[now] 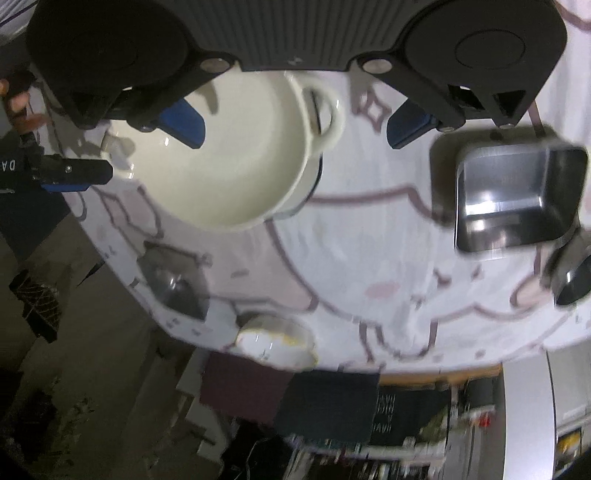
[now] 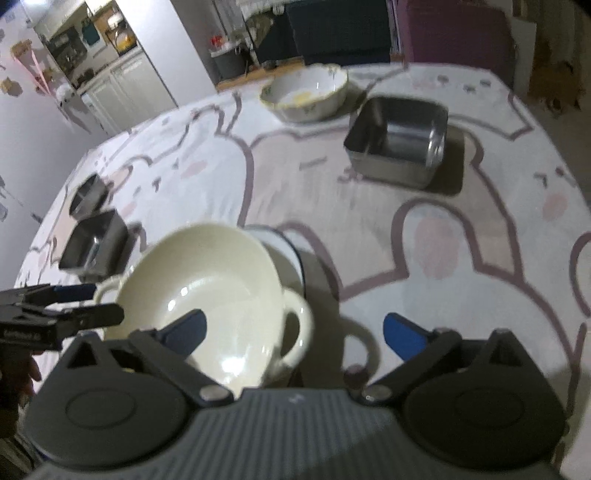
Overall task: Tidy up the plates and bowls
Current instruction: 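Move both tools to the yellow-rimmed lemon bowl and close on its rim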
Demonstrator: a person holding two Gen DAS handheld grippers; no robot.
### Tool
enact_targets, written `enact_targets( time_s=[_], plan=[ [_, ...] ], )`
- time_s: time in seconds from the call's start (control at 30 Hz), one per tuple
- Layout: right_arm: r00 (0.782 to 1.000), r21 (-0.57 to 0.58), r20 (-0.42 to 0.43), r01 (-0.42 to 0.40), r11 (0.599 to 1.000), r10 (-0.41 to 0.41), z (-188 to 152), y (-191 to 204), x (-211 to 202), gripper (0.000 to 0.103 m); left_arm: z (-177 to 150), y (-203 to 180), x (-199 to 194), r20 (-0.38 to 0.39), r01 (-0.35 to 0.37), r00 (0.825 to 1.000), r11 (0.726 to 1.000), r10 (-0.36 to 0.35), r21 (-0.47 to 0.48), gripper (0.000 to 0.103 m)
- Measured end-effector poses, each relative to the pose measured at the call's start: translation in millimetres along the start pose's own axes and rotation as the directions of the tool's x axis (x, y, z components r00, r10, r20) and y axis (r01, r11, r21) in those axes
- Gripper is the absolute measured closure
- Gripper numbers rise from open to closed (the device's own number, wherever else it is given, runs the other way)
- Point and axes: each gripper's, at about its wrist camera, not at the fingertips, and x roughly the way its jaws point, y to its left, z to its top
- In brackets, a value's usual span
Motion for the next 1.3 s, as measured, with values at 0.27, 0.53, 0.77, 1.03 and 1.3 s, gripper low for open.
enact_targets(
  time_s=[0.27,0.53,0.77,1.03,1.3],
  plan=[
    [0.982,0.011,0.185,0.042,0.999,-0.043,34,-3,-25,0.000,63,-14,0,0.108,-0.033,0.994,0.999,0.028,0.041,0.000],
    [0.958,-0.023,0.269,0.111,0.994,-0.101,107,-20,-9,0.000,139,-10,33,0.168,-0.010,0.986,1.000,0.009,0.004,0.000],
    [0.962,-0.080,0.262,0.103,0.991,-0.079,187,-44,37,0.004,190,7,94,0.187,0.035,0.982,0.998,-0.025,-0.054,0.003],
    [0.979,0.003,0.205,-0.008,1.000,0.008,266,-74,118,0.025,225,30,171,0.127,0.087,0.989,0.989,-0.072,-0.118,0.036],
    [0.994,0.008,0.105,0.009,1.000,-0.010,296,-77,188,0.056,241,39,235,0.033,0.062,0.998,0.988,-0.058,-0.141,0.065]
  ],
)
